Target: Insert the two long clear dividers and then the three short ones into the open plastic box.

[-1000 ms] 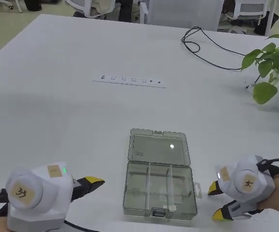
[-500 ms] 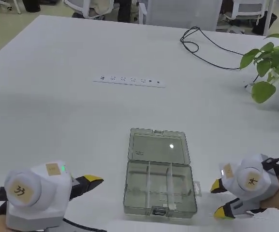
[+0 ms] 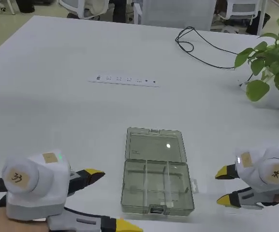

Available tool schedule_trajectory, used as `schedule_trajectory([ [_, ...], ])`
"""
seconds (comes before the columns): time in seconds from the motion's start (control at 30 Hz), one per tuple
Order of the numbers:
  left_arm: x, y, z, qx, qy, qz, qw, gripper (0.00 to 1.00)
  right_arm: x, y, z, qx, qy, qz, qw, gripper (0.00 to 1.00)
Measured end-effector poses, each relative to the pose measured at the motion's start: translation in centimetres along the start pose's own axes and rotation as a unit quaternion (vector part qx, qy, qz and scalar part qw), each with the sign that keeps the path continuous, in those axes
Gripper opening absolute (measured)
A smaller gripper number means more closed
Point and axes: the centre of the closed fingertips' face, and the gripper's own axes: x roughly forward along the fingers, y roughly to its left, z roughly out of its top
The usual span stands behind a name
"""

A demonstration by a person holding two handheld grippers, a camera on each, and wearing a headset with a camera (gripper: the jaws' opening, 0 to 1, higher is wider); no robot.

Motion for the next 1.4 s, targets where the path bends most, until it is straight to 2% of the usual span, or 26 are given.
schedule_trajectory([
  [0.13, 0.2, -0.1, 1.3, -0.016, -0.012, 0.002, 0.9998, 0.93, -1.2, 0.1, 2.0, -0.006, -0.018, -0.015, 0.9997, 0.33],
  [0.27, 0.4, -0.2, 2.7, -0.058, -0.029, -0.004, 0.9979, 0.87, -2.1, 0.4, 4.0, -0.013, -0.032, -0.025, 0.9991, 0.33],
  [0.5, 1.4, -1.6, 4.4, -0.093, -0.043, -0.025, 0.9944, 0.8, -3.3, 1.0, 7.9, -0.031, -0.058, -0.039, 0.9971, 0.33],
  [0.63, 2.0, -2.2, 5.1, -0.129, -0.053, -0.04, 0.9895, 0.71, -3.8, 1.4, 9.5, -0.042, -0.066, -0.043, 0.996, 0.33],
  [0.73, 2.5, -2.7, 5.7, -0.165, -0.061, -0.05, 0.9831, 0.64, -4.3, 1.6, 10.8, -0.051, -0.072, -0.048, 0.995, 0.33],
  [0.8, 2.9, -2.9, 6.0, -0.182, -0.064, -0.057, 0.9795, 0.61, -4.5, 1.7, 11.4, -0.052, -0.076, -0.05, 0.9945, 0.33],
  [1.03, 3.9, -3.9, 6.1, -0.201, -0.058, -0.073, 0.9751, 0.5, -5.2, 2.2, 13.6, -0.062, -0.09, -0.054, 0.9925, 0.33],
  [1.17, 4.2, -4.2, 6.2, -0.216, -0.062, -0.081, 0.9711, 0.42, -5.3, 2.6, 14.6, -0.068, -0.096, -0.054, 0.9916, 0.33],
  [1.4, 4.7, -4.6, 6.1, -0.224, -0.056, -0.089, 0.9689, 0.31, -5.3, 2.8, 15.3, -0.084, -0.093, -0.054, 0.9906, 0.33],
])
